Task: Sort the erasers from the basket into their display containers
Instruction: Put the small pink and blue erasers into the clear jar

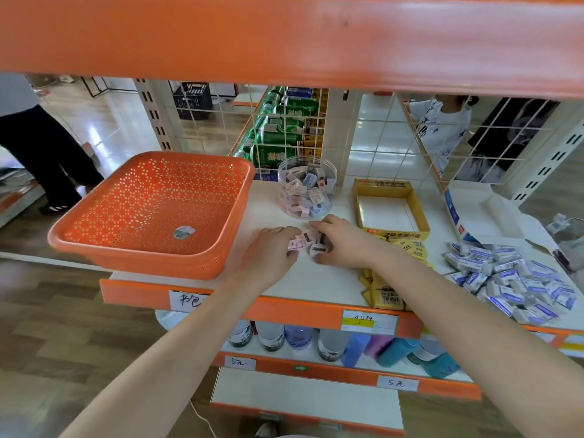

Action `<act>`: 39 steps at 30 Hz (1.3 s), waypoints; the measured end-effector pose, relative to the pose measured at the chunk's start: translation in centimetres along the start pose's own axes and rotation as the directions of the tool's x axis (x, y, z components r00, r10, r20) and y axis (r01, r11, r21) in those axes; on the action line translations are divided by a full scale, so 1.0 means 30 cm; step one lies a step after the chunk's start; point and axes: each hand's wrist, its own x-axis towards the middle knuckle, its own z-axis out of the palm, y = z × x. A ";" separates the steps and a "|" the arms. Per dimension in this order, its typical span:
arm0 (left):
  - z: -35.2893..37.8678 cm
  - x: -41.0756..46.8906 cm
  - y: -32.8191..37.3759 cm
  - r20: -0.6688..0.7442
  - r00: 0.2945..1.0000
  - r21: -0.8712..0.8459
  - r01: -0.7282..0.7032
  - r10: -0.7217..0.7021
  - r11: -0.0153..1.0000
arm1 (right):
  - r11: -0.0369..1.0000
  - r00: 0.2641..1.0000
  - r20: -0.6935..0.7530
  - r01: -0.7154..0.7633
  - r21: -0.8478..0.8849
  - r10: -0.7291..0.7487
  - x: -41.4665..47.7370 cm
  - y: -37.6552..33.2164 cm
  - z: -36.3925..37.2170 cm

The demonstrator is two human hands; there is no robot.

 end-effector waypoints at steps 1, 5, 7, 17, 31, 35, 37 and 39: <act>-0.004 -0.003 -0.004 -0.003 1.000 -0.001 0.001 -0.001 1.000 | 1.000 1.000 0.011 0.002 -0.009 -0.002 0.005 0.002 -0.001; -0.020 -0.020 -0.022 -0.048 0.999 0.001 0.001 -0.001 1.000 | 1.000 0.999 0.040 0.007 -0.027 -0.006 0.026 0.004 0.008; -0.027 -0.028 -0.032 -0.077 0.997 -0.010 0.019 -0.019 1.000 | 0.999 0.999 0.031 0.026 -0.040 -0.024 0.039 0.000 0.014; -0.053 -0.063 -0.059 -0.173 0.982 -0.137 0.052 -0.076 0.989 | 0.997 0.998 -0.022 0.062 0.042 -0.061 0.063 -0.011 -0.003; -0.064 -0.030 -0.013 -0.303 0.951 -0.233 -0.008 -0.065 0.972 | 0.974 0.986 -0.127 0.126 0.191 -0.103 0.013 0.024 -0.042; -0.101 0.018 0.021 -0.354 0.933 -0.225 -0.021 -0.061 0.974 | 0.961 0.983 -0.178 0.086 0.261 -0.039 0.000 0.036 -0.123; -0.129 0.049 0.036 -0.368 0.928 -0.240 -0.036 -0.056 0.970 | 0.950 0.978 -0.209 0.052 0.307 0.014 0.004 0.047 -0.178; -0.154 0.096 0.058 -0.388 0.919 -0.263 -0.040 -0.067 0.964 | 0.926 0.971 -0.229 0.027 0.376 0.065 0.017 0.063 -0.232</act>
